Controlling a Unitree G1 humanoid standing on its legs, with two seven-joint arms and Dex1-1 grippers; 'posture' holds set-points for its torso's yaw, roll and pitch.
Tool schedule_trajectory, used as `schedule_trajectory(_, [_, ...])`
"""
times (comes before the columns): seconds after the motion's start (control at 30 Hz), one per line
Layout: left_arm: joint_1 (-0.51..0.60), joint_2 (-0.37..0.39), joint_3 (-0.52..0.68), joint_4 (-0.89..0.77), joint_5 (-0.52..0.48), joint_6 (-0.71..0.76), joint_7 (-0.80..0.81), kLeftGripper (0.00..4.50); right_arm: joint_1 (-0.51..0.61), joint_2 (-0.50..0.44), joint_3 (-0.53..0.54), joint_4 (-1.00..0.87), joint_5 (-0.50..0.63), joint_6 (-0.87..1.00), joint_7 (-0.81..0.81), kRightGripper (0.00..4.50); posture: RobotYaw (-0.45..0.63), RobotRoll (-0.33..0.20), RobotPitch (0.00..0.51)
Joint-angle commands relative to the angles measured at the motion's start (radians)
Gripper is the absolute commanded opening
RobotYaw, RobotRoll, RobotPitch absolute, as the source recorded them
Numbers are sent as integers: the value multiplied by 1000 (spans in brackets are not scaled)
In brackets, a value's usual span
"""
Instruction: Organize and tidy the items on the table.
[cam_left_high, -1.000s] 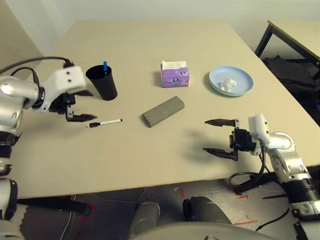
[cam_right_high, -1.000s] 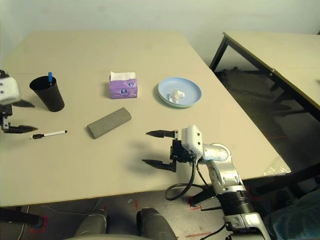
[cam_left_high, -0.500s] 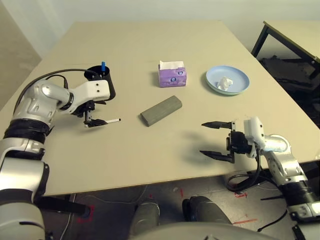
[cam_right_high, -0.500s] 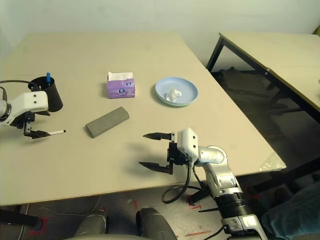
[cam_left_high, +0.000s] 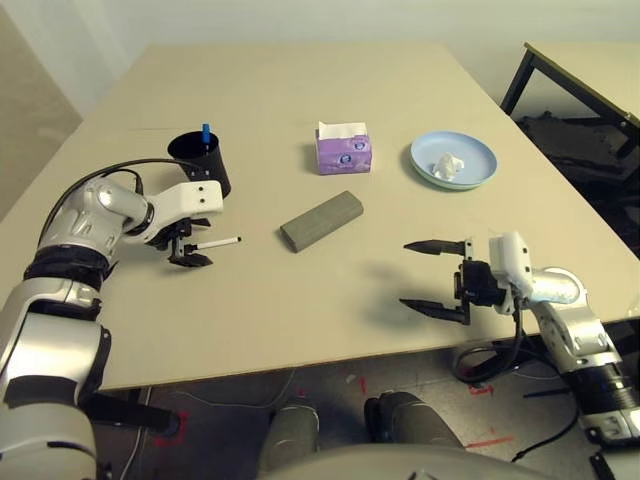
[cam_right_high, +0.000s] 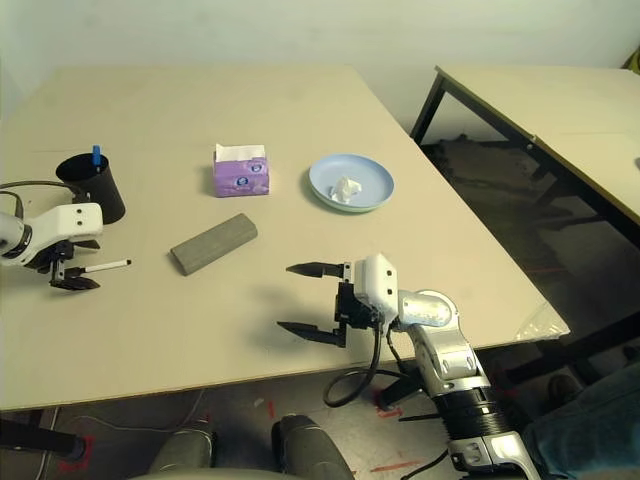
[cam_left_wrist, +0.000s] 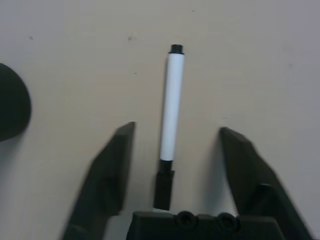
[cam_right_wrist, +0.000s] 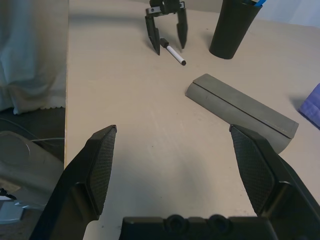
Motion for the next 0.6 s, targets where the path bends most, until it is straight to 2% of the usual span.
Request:
schedule_trajectory(0.03, [1, -16, -11, 43, 33, -22, 58, 2144, 1, -5, 3, -21, 3, 12, -7, 4500, -29, 0, 57])
schedule_trajectory(0.23, [1, -20, 4, 60, 21, -38, 61, 34, -5, -7, 1, -22, 2, 18, -10, 4500, -28, 0, 58])
schedule_trajectory(0.47, [13, 10, 61, -4, -49, 1, -5, 11, -15, -8, -2, -9, 5, 20, -6, 4500, -17, 0, 58])
schedule_trajectory(0.6, [63, 17, 187, -134, -208, 120, -50, 11, -29, 4, -24, -3, 22, 53, -43, 4500, -8, 0, 59])
